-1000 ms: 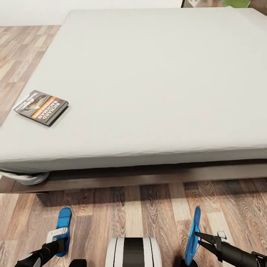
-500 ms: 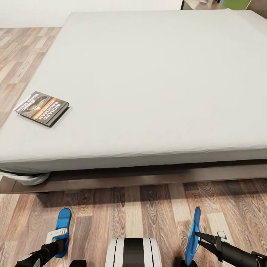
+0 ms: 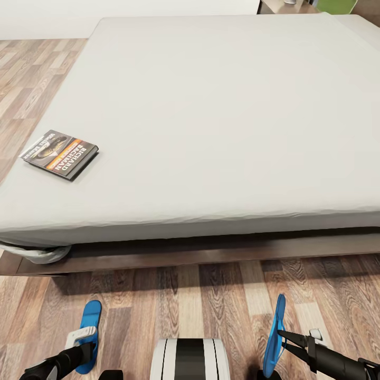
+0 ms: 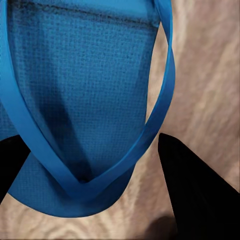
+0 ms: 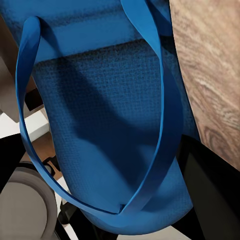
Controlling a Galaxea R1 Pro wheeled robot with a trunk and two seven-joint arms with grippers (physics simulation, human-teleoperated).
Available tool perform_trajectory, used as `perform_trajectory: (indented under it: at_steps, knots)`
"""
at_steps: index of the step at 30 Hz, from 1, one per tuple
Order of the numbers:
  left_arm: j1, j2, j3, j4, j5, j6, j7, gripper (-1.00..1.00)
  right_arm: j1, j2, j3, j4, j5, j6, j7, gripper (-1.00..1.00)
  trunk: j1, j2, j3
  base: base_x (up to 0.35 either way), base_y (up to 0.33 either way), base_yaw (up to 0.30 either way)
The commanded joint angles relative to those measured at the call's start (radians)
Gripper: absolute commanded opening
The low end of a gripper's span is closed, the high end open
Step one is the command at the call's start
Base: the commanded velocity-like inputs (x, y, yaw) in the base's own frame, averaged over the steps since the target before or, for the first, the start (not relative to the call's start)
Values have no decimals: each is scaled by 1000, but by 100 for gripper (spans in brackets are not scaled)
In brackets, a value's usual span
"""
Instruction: In the bedroom, move the book from the bed onto either nightstand, and place the two sandals side by side next to the bed.
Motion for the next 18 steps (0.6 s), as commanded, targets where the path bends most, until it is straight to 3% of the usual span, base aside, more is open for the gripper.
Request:
perform_trajectory:
  at_steps: [1, 18]
  knots:
    - [-1, 0, 5, -1, 9, 15, -4, -100, -1, 1, -5, -1, 11, 11, 7, -100, 0, 0, -1, 0, 0, 0]
    - [-1, 1, 5, -2, 9, 20, -2, -100, -1, 1, -5, -1, 11, 11, 7, -100, 0, 0, -4, 0, 0, 0]
